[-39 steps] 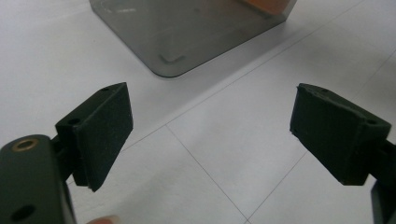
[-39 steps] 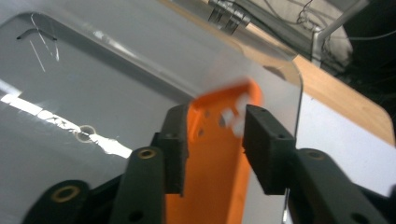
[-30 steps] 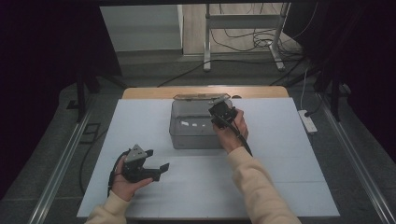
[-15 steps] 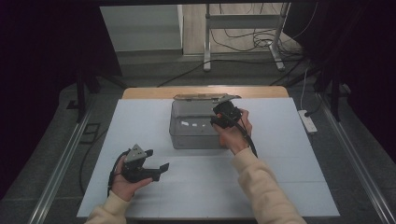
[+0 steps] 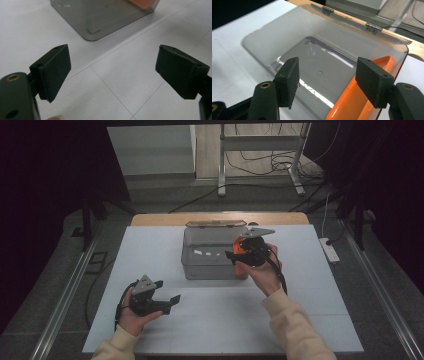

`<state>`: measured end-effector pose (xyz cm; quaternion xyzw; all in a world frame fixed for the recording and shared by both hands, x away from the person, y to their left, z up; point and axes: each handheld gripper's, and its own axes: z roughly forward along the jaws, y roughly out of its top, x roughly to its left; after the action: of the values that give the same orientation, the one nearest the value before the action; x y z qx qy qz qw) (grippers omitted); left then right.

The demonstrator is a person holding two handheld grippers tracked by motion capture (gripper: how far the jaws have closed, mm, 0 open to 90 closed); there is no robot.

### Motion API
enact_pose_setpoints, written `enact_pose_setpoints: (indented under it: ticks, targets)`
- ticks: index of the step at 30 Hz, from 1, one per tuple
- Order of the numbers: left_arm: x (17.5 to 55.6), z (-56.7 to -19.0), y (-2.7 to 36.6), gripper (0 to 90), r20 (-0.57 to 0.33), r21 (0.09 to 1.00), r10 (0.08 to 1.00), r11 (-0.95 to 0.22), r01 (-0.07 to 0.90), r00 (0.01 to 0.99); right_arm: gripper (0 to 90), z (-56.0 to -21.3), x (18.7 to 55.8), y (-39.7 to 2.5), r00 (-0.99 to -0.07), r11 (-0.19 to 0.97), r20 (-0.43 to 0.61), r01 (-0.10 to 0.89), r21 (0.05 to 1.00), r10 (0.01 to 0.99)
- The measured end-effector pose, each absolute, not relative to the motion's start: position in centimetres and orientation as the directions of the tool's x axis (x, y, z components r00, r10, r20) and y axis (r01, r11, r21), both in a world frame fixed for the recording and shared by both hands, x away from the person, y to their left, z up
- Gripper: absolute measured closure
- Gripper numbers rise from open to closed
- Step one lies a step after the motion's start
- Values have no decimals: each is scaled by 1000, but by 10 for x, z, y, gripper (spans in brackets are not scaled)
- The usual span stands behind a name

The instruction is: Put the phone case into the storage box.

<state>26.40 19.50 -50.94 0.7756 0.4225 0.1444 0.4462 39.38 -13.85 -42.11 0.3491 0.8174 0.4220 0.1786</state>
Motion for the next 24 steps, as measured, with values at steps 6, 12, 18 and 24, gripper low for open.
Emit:
enact_pose_setpoints:
  ticks: [6,12,18,24]
  targets:
    - [263,-510,196,133,-158,814,785,-240,530,599,348,-421,377,-154,-722,378,29,396,837,691]
    - [262,-510,197,133,-160,811,788,-237,534,594,338,-420,359,-170,-748,374,20,354,857,663]
    - [261,-511,198,132,-163,810,791,-234,538,590,326,-424,344,-188,-766,357,30,334,872,642]
    - [260,-512,199,132,-169,810,794,-226,541,585,308,-434,332,-208,-775,337,69,351,874,628]
